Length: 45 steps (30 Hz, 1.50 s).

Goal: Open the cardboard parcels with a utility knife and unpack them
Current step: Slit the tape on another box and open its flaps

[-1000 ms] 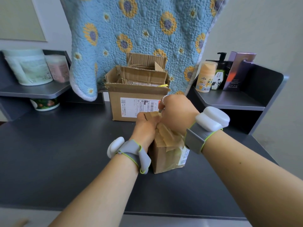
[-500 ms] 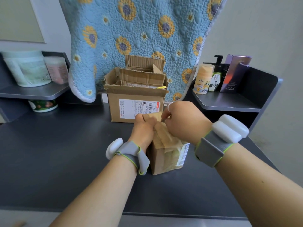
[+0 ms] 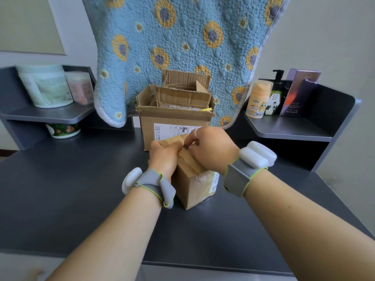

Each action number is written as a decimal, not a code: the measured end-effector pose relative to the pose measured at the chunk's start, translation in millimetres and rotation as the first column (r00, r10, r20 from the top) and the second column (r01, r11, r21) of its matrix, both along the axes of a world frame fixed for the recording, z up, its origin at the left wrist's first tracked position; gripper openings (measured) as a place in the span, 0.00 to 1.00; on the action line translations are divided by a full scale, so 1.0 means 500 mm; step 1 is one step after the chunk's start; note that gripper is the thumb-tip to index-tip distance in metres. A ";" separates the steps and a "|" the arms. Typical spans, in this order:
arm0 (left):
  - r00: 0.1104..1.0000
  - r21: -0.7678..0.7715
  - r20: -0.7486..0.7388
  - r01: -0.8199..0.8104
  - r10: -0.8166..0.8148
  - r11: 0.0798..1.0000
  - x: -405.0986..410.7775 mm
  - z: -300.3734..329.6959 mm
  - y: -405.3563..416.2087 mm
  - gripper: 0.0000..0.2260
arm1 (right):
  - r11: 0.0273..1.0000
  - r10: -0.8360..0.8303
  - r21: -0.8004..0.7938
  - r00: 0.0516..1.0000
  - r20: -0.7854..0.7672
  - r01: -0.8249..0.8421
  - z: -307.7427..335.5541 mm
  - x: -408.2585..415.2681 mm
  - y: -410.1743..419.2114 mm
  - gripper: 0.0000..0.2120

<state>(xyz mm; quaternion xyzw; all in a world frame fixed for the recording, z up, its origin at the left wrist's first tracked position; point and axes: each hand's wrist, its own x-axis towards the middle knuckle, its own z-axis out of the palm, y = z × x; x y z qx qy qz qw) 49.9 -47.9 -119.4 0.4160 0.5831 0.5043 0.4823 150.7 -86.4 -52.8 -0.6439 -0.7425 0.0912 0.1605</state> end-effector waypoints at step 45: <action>0.588 0.452 -0.734 0.051 0.339 0.891 -0.017 0.026 -0.026 0.13 | 0.982 -0.143 0.020 0.806 -0.575 0.189 -0.058 0.129 -0.079 0.10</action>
